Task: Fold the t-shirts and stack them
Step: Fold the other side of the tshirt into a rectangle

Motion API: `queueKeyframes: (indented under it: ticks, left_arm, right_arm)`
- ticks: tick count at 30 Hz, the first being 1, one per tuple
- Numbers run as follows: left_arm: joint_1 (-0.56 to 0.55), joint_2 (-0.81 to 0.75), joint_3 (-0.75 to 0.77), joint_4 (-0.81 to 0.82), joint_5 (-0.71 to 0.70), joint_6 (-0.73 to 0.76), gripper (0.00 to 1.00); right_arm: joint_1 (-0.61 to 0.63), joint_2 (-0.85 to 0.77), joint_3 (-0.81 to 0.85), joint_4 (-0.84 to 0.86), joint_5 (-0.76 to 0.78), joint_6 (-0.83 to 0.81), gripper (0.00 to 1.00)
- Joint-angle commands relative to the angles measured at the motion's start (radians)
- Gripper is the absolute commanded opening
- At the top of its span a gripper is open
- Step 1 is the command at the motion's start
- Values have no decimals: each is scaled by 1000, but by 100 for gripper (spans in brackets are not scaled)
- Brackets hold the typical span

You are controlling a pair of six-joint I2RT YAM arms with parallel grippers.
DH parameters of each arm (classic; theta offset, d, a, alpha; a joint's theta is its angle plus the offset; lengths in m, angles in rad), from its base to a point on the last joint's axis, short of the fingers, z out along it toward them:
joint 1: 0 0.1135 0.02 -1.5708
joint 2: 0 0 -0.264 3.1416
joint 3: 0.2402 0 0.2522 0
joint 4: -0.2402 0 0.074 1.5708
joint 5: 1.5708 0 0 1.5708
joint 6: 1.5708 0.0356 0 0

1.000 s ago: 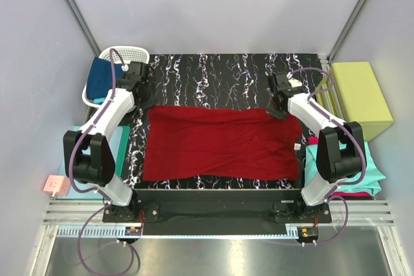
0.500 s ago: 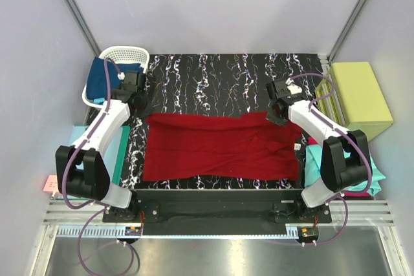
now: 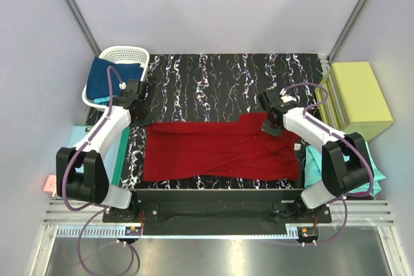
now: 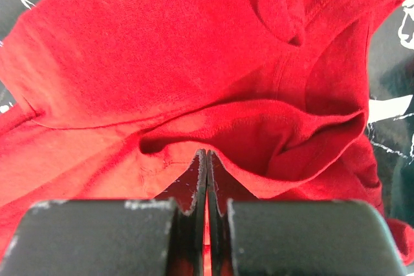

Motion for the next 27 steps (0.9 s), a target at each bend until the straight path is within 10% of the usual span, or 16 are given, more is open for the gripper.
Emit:
queueKeyframes:
  ticks: [1, 19, 27]
  left_arm:
    - [-2, -41, -29, 36, -19, -6, 0]
    - [-2, 82, -44, 21, -45, -9, 1]
    - [-3, 171, -33, -24, -22, -33, 46]
  right_arm:
    - [17, -38, -20, -13, 35, 52, 0]
    - [18, 24, 53, -19, 44, 21, 0]
    - [20, -8, 21, -25, 38, 23, 0]
